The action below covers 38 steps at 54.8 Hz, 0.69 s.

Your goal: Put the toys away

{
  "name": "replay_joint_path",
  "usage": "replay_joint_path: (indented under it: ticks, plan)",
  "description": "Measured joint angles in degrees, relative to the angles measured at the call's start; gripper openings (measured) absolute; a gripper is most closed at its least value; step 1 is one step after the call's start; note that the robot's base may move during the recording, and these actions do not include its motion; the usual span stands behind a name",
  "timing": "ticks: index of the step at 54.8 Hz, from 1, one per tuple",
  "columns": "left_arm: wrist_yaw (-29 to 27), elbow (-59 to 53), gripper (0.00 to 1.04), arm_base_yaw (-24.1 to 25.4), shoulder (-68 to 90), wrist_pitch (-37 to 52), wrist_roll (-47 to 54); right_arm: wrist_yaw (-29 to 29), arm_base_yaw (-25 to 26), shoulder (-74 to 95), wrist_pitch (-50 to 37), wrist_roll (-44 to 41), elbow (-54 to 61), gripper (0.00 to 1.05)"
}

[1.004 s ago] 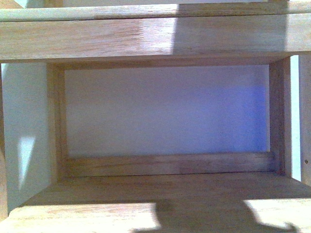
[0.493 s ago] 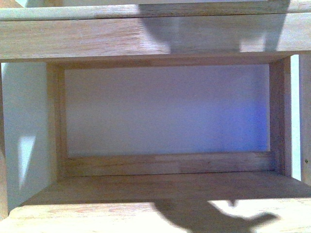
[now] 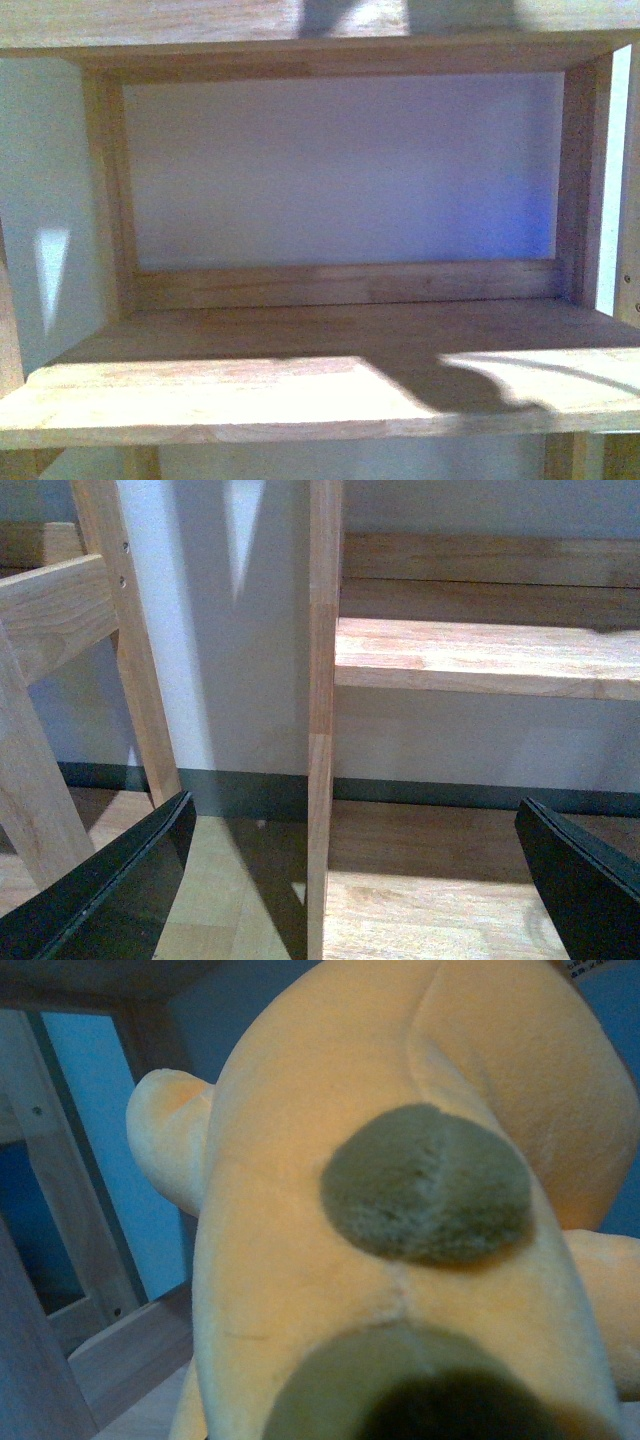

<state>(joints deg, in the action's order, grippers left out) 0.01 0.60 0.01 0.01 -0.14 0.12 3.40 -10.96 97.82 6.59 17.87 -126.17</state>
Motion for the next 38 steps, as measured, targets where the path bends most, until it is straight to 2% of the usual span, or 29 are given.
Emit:
replay_joint_path:
  ticks: [20,38]
  plan:
    - [0.0,0.0,0.99,0.0,0.0,0.0,0.0,-0.8,-3.7,11.6,5.2,-0.7,-12.5,0.18]
    - [0.0,0.0,0.99,0.0,0.0,0.0,0.0,6.5,-7.8,16.8,5.0,3.6,-15.6,0.18]
